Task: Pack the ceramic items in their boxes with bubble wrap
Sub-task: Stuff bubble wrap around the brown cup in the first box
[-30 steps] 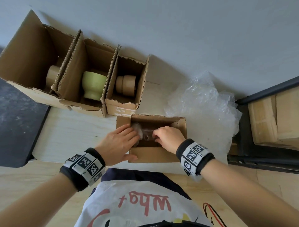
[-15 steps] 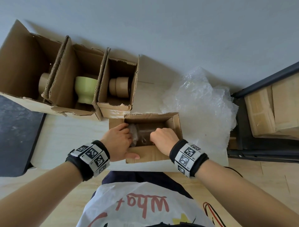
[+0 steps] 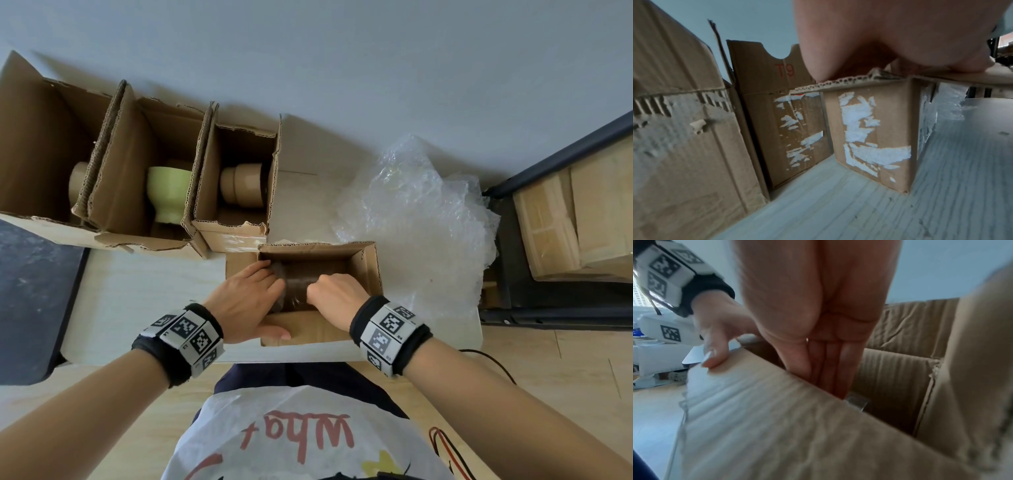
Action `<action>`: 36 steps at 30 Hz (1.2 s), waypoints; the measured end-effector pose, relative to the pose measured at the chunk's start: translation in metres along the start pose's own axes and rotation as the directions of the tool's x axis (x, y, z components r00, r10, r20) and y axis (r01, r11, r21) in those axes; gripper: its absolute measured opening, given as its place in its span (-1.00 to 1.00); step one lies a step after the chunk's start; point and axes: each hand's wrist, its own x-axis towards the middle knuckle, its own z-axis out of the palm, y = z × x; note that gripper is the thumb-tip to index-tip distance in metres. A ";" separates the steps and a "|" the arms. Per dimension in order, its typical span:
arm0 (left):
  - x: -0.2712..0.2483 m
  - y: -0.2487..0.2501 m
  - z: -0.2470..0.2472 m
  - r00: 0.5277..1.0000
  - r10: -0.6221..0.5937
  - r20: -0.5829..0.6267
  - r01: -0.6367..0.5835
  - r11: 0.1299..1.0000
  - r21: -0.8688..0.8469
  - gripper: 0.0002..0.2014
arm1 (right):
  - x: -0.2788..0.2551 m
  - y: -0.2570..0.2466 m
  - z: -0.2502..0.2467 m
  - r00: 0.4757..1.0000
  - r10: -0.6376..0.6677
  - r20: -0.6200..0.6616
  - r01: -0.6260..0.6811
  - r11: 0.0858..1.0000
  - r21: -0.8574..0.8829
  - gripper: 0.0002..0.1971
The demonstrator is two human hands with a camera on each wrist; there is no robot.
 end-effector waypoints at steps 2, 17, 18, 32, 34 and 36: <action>0.003 0.003 0.001 1.000 -0.020 0.013 0.021 0.999 -0.035 -0.12 | 0.002 0.001 0.003 1.000 0.017 0.008 -0.017 0.999 0.045 -0.79; 0.002 0.004 -0.014 0.982 0.083 0.168 -0.095 0.993 0.066 -0.36 | -0.066 0.085 0.002 0.571 0.308 -0.761 0.081 0.901 0.425 -0.78; 0.000 0.005 -0.016 0.981 0.087 0.173 -0.098 0.993 0.058 -0.40 | -0.066 0.104 0.004 0.566 0.398 -0.722 -0.016 0.881 0.473 -0.75; 0.005 0.011 -0.006 0.964 0.009 0.267 -0.027 0.998 0.063 -0.26 | -0.027 0.179 0.049 0.695 0.644 -0.320 -0.416 0.723 0.553 -0.63; 0.006 0.011 -0.009 0.960 0.000 0.281 -0.014 0.999 0.051 -0.29 | -0.030 0.182 0.049 0.673 0.674 -0.305 -0.406 0.682 0.609 -0.70; 0.007 0.010 -0.012 0.959 0.001 0.285 -0.008 1.000 0.024 -0.30 | -0.036 0.185 0.049 0.633 0.708 -0.313 -0.396 0.644 0.654 -0.75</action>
